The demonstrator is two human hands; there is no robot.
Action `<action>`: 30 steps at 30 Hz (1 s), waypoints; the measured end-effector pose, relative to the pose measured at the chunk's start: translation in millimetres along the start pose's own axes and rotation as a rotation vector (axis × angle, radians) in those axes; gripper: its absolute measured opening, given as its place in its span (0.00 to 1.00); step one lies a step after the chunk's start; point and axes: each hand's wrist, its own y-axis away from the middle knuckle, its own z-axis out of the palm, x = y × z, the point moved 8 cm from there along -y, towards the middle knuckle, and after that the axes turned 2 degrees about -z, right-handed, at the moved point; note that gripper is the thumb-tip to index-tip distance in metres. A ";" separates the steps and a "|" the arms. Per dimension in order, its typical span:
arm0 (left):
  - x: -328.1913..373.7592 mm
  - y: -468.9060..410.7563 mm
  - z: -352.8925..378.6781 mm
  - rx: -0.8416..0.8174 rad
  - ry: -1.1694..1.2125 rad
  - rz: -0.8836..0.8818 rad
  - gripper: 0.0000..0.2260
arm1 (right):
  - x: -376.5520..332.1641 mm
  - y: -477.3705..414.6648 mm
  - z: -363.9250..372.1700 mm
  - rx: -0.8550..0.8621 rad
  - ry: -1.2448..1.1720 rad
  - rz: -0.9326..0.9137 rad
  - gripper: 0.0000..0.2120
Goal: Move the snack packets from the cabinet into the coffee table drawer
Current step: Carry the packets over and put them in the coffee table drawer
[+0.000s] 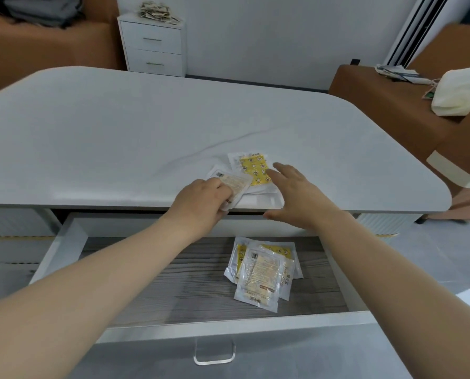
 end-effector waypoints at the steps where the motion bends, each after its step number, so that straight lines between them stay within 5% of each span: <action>1: -2.7 3.6 -2.2 0.005 0.003 -0.004 0.15 | -3.0 -6.7 1.5 -0.018 -0.002 -0.008 0.47; 6: -10.2 19.5 -9.7 0.018 -0.018 -0.021 0.15 | -6.9 -19.9 21.2 -0.109 -0.022 0.027 0.48; 14: -10.8 42.3 -18.2 0.047 0.034 -0.026 0.17 | -10.2 17.8 12.5 0.358 0.127 0.025 0.14; 22: 6.9 106.8 -48.6 0.253 0.284 0.043 0.16 | -31.4 86.6 -22.1 0.534 0.057 -0.148 0.04; 26: 12.3 120.8 -43.1 0.194 0.320 0.030 0.13 | -39.1 121.5 -15.1 0.457 0.037 -0.168 0.04; 30: 4.4 118.4 3.2 -0.065 0.183 -0.079 0.13 | -22.5 127.1 28.3 0.079 0.188 0.019 0.04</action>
